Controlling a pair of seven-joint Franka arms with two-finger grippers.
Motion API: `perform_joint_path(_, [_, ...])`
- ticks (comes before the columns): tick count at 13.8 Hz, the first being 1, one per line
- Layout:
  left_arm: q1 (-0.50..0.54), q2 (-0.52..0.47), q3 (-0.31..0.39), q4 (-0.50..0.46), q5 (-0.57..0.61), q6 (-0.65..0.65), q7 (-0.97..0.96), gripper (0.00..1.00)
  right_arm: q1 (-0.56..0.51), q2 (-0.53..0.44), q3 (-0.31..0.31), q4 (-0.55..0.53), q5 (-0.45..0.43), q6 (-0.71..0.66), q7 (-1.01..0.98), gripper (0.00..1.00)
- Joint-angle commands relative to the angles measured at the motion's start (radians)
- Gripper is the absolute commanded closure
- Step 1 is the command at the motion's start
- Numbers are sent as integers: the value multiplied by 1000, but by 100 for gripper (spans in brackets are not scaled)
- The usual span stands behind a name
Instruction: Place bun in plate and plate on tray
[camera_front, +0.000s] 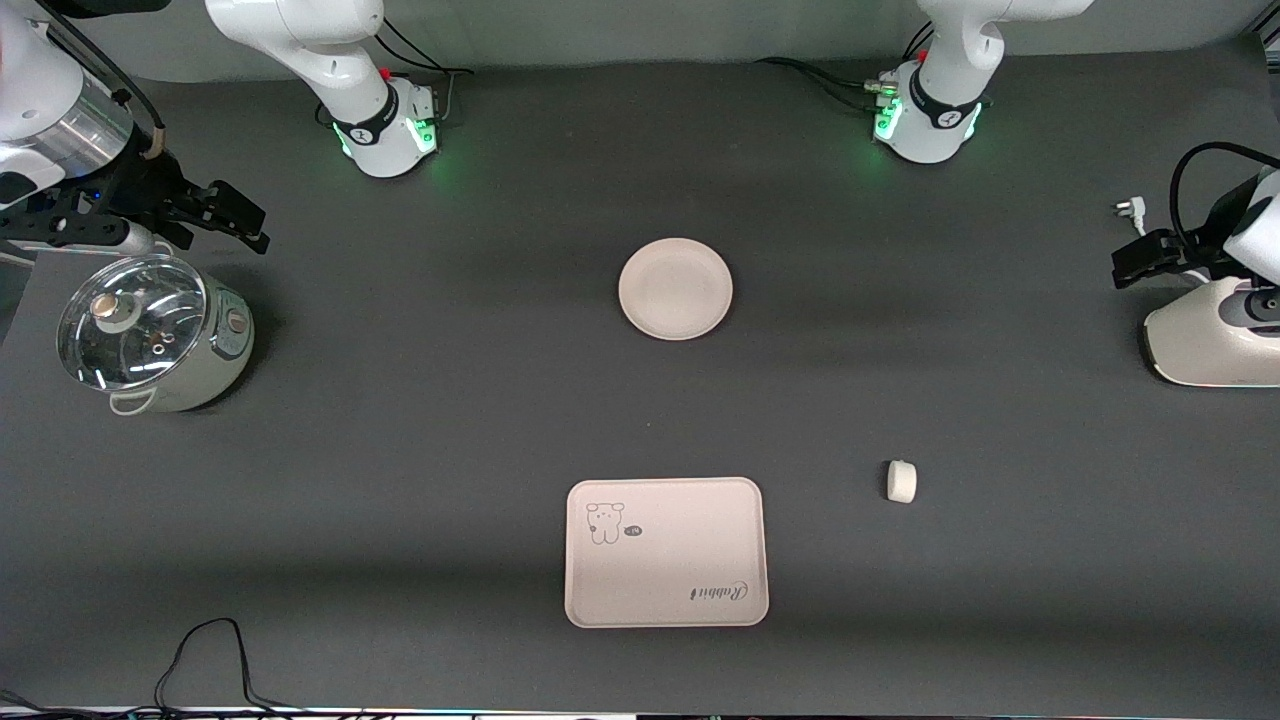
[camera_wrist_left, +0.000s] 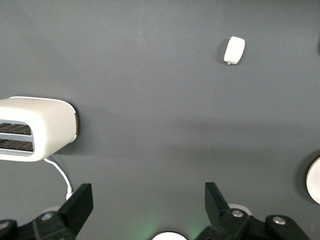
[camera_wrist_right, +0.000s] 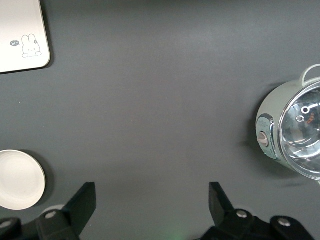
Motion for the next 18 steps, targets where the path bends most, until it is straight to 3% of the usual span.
perform_joint_path(1, [-4,19,8,39,11,-39,22,0,-22,12,13,17,18,0,-28,0])
perform_joint_path(8, [-5,25,6,48,-7,-20,21,0,-20,24,29,21,18,-1,-20,0])
perform_joint_path(11, [-27,117,-17,134,-15,-30,19,0,-22,41,65,20,19,7,-1,0])
perform_joint_path(14, [-25,189,-69,154,-12,-12,9,0,-22,76,114,23,22,36,48,0])
perform_joint_path(18, [-25,367,-80,157,-13,121,10,0,-20,134,206,21,22,105,150,0])
